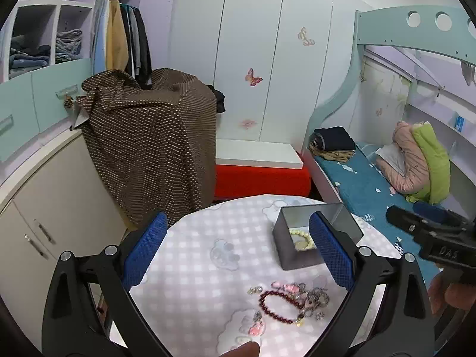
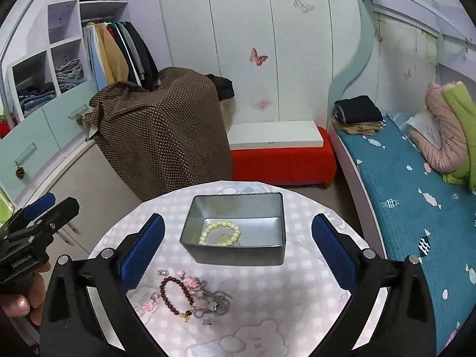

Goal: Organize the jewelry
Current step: 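Move both tools back toward the remaining jewelry pile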

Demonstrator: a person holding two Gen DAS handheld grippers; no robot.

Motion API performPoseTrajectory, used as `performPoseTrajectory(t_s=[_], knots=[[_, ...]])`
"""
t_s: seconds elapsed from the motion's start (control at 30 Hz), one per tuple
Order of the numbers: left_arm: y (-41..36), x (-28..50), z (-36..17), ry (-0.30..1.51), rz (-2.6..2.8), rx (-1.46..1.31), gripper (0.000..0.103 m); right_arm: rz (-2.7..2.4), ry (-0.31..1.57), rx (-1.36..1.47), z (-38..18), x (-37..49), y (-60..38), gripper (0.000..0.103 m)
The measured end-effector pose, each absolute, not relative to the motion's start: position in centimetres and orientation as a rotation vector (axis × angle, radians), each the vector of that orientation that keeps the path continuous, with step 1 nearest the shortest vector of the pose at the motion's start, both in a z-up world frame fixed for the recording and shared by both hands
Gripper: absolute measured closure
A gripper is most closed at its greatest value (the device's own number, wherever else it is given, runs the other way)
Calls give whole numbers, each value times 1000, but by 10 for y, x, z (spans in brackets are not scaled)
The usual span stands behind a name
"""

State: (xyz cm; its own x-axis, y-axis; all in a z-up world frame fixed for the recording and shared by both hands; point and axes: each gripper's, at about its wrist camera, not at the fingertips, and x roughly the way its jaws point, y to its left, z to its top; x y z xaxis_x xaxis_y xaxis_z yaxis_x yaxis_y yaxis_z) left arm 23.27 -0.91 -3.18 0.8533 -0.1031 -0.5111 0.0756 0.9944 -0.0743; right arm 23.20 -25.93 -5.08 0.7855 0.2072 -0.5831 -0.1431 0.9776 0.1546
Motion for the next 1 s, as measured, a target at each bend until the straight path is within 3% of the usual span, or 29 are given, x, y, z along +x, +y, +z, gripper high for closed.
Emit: performPoseTrajectory(t_s=[0.43,1.0], knots=[[9,191,-42,528,-37,-6,7,195,567,74,-38,177,-249,8],[-8,174,-113,663,-87,69,7,190,716,32,-100,157,-246,8]])
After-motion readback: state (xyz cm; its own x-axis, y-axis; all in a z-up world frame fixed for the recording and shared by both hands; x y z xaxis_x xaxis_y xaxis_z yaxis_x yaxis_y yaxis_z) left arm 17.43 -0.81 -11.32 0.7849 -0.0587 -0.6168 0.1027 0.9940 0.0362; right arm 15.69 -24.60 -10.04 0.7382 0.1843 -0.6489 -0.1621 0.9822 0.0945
